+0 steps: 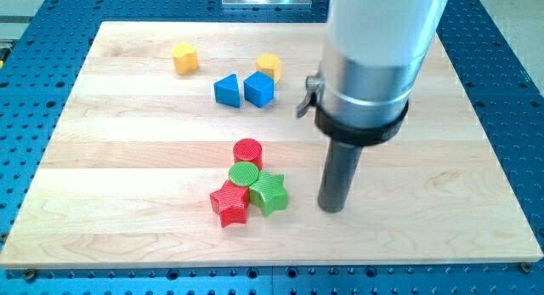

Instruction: Separate the green blocks from the red blocks

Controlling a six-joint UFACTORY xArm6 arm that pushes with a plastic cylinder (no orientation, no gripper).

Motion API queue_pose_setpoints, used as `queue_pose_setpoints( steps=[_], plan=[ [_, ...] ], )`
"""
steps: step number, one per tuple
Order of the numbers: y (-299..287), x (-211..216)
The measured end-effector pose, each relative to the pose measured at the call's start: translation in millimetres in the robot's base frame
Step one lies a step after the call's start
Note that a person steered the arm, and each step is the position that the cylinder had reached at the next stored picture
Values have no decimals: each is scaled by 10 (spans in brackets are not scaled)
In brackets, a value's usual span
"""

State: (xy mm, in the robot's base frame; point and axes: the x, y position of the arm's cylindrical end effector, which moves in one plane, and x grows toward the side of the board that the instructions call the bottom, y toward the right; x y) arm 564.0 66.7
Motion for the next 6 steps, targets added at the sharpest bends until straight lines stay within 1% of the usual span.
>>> queue_pose_setpoints(
  steps=[1, 2, 3, 5, 6],
  plan=[
    [-223, 43],
    [-825, 43],
    [-1262, -130],
    [-1407, -540],
    [-2102, -779]
  ],
)
